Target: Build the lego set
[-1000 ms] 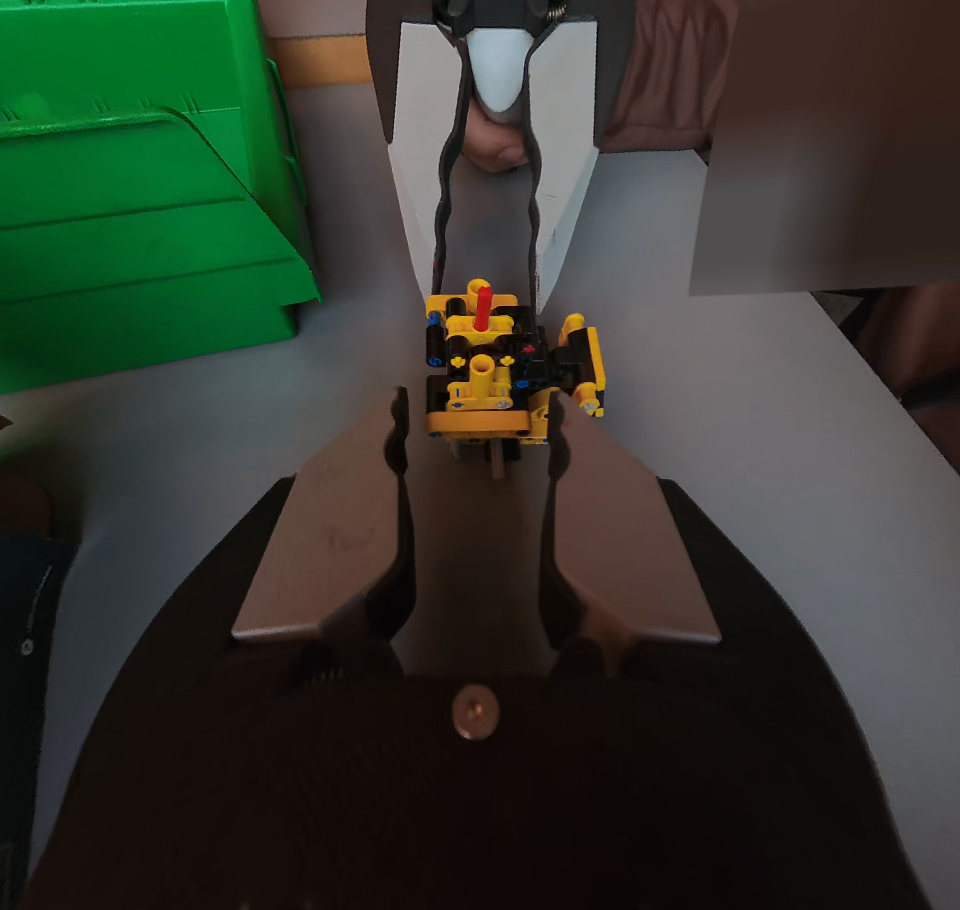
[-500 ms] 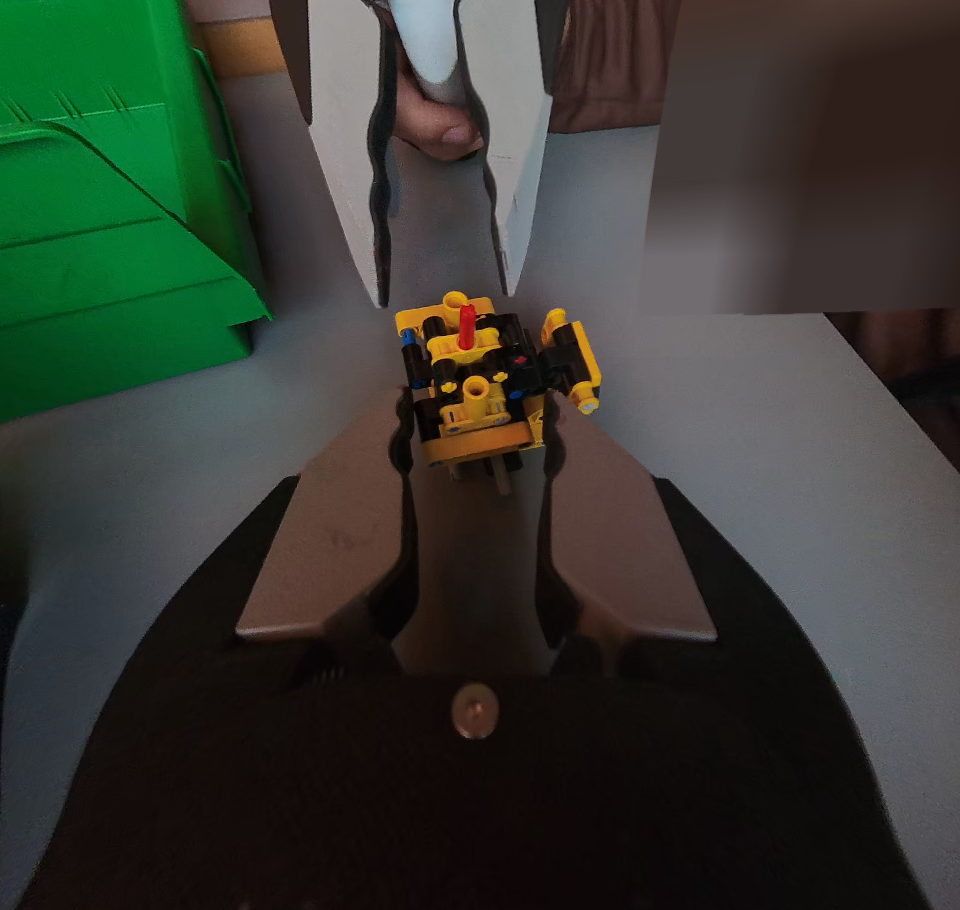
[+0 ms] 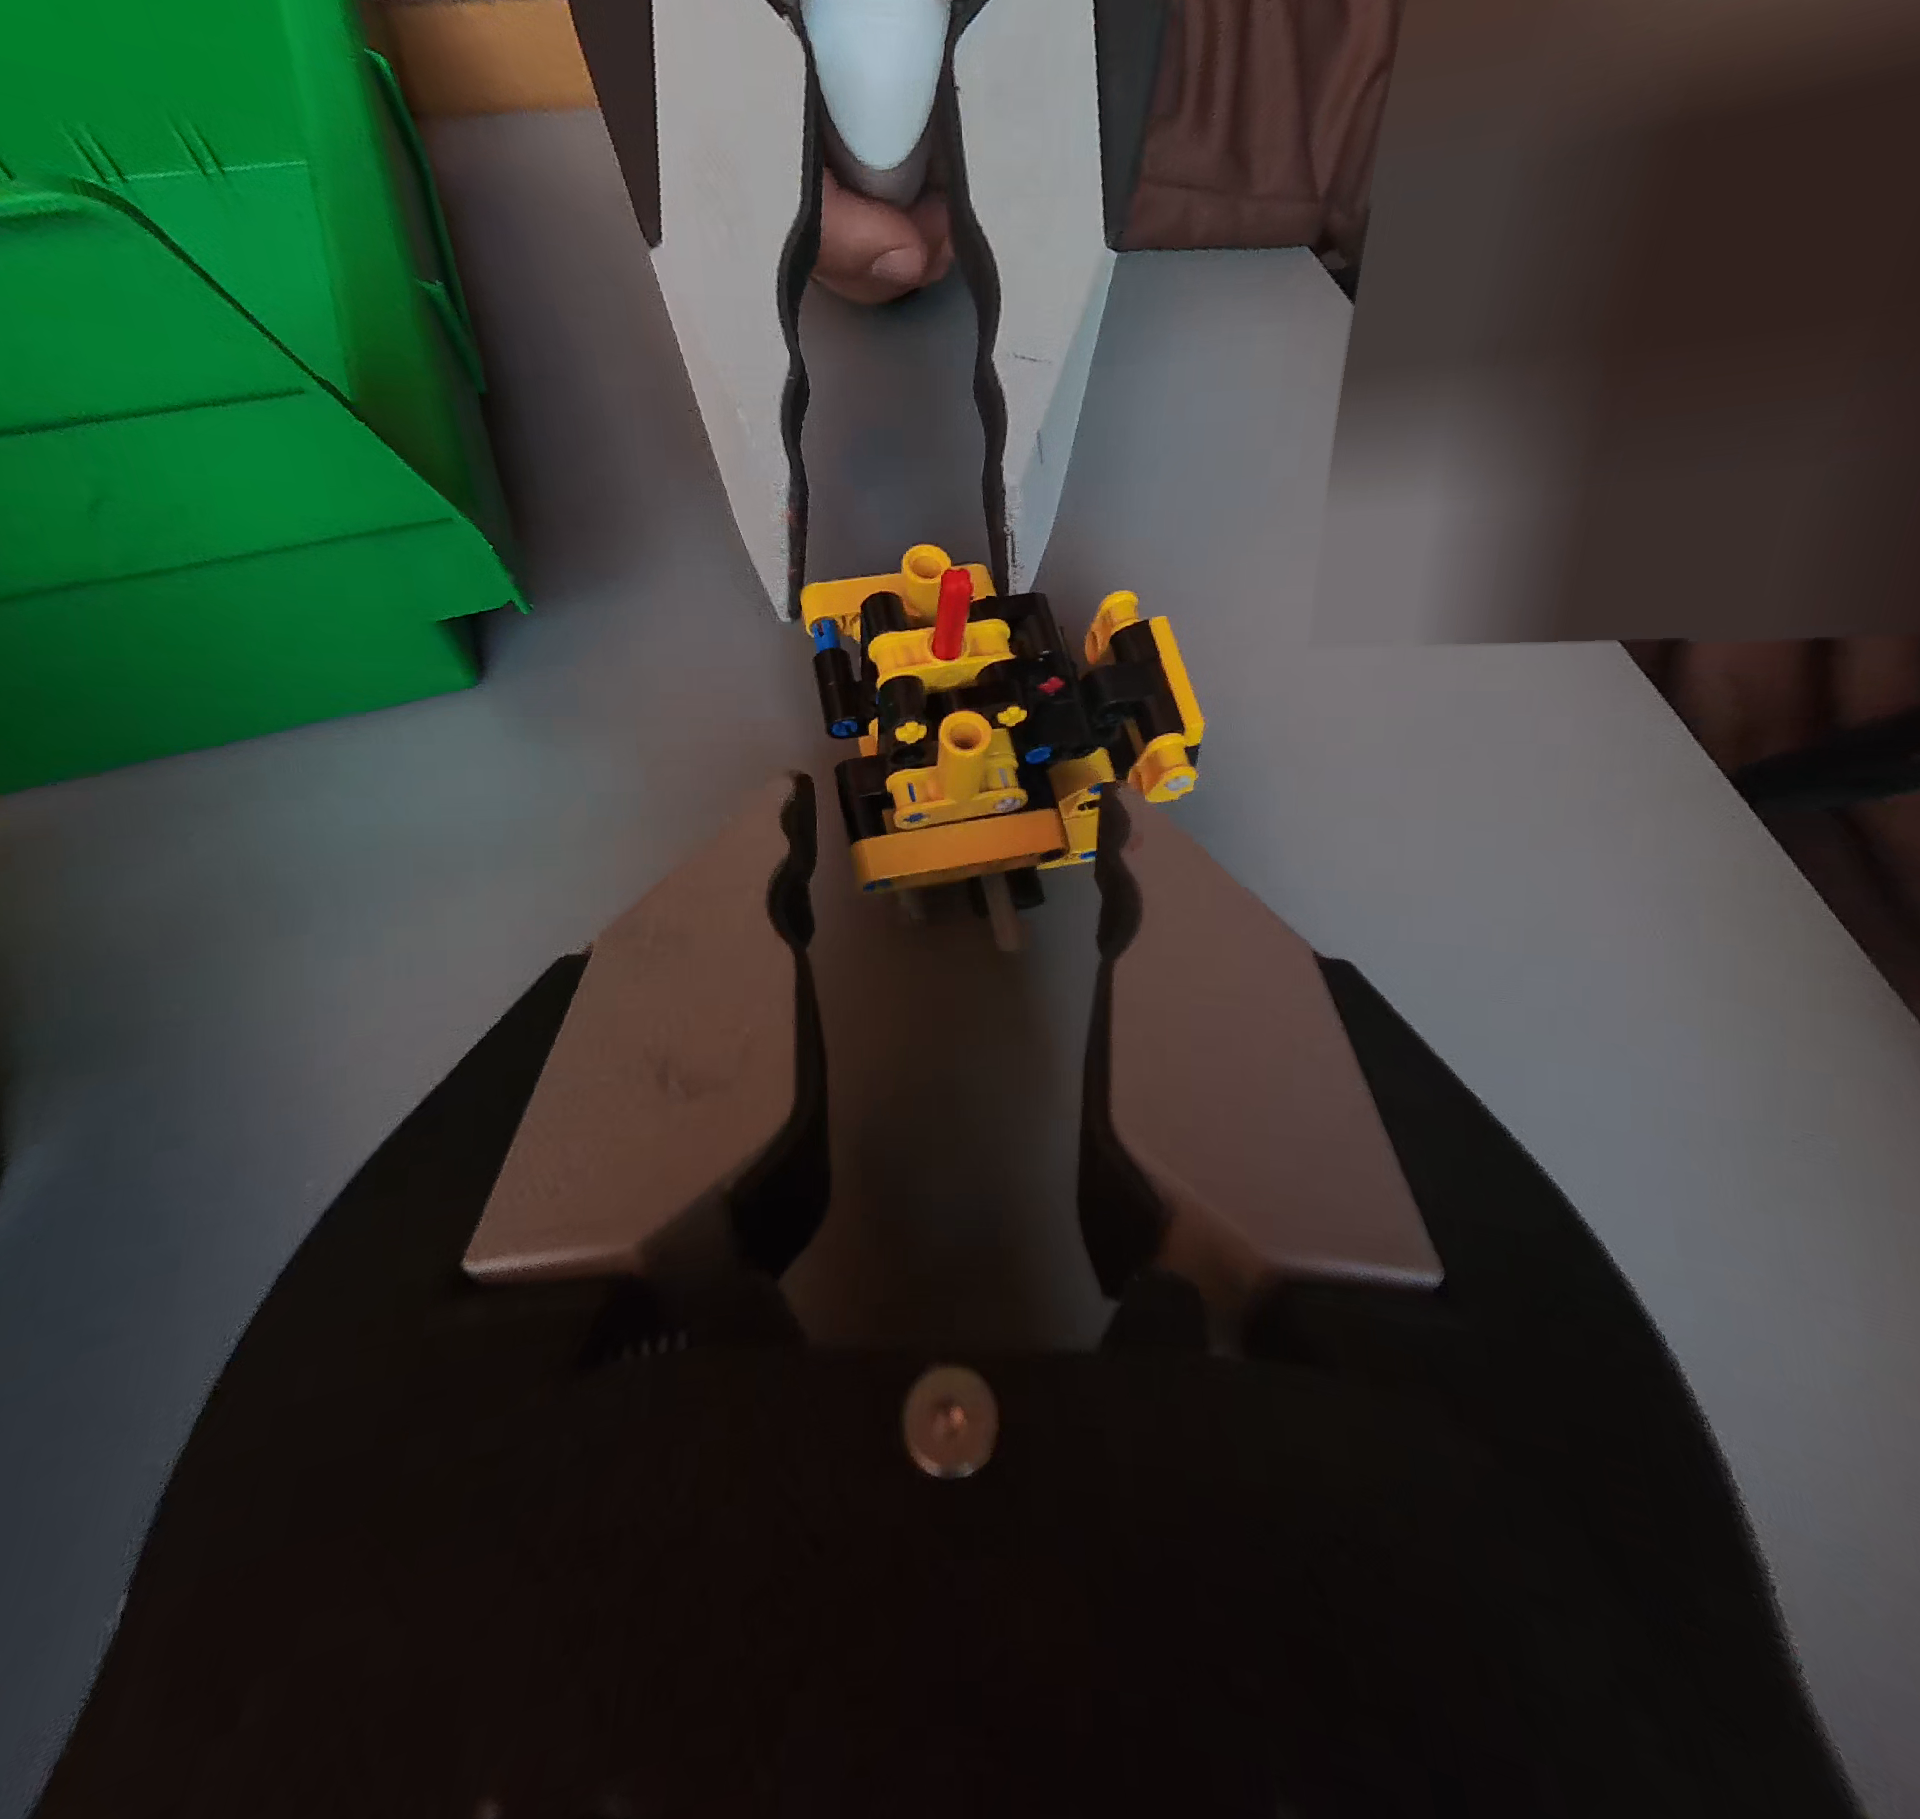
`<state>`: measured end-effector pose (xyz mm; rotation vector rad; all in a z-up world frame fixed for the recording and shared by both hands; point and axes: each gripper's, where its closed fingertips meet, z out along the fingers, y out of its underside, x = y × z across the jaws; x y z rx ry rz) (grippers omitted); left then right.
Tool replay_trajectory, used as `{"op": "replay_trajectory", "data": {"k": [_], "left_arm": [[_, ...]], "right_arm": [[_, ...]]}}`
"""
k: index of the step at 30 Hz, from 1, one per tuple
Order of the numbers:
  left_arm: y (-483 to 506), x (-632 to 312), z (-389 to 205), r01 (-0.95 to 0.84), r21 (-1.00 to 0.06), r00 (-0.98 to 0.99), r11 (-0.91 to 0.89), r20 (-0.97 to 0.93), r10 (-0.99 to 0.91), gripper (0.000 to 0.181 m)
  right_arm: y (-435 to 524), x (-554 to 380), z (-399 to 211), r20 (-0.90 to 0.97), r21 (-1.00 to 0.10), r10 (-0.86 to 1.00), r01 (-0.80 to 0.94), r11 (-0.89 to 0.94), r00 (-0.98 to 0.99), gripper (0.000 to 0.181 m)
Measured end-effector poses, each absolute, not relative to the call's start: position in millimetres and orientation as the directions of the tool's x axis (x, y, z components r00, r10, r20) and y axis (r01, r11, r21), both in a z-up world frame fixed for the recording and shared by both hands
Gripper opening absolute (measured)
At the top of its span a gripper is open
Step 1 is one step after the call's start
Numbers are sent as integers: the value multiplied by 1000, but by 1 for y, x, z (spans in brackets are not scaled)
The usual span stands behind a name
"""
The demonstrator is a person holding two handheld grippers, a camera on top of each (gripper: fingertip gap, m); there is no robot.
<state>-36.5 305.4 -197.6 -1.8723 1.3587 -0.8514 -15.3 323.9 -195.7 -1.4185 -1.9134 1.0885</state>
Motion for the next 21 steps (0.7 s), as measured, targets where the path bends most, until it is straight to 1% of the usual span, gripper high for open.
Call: {"op": "replay_trajectory", "data": {"k": [4,8,16,21], "left_arm": [[303,-32,-202,-552,-801,259,-233,101,-961,44],[302,-30,-202,-554,-800,242,-228,108,-964,44],[297,-27,-201,-573,-793,96,-207,186,-978,43],[299,-31,-200,-568,-799,125,-198,154,-980,44]], "right_arm": [[322,-17,-196,-38,-836,947,529,144,-318,38],[321,-16,-196,-26,-837,946,524,156,-322,38],[313,-17,-195,-17,-838,938,516,176,-347,38],[314,-18,-195,-10,-839,943,515,172,-331,38]]}}
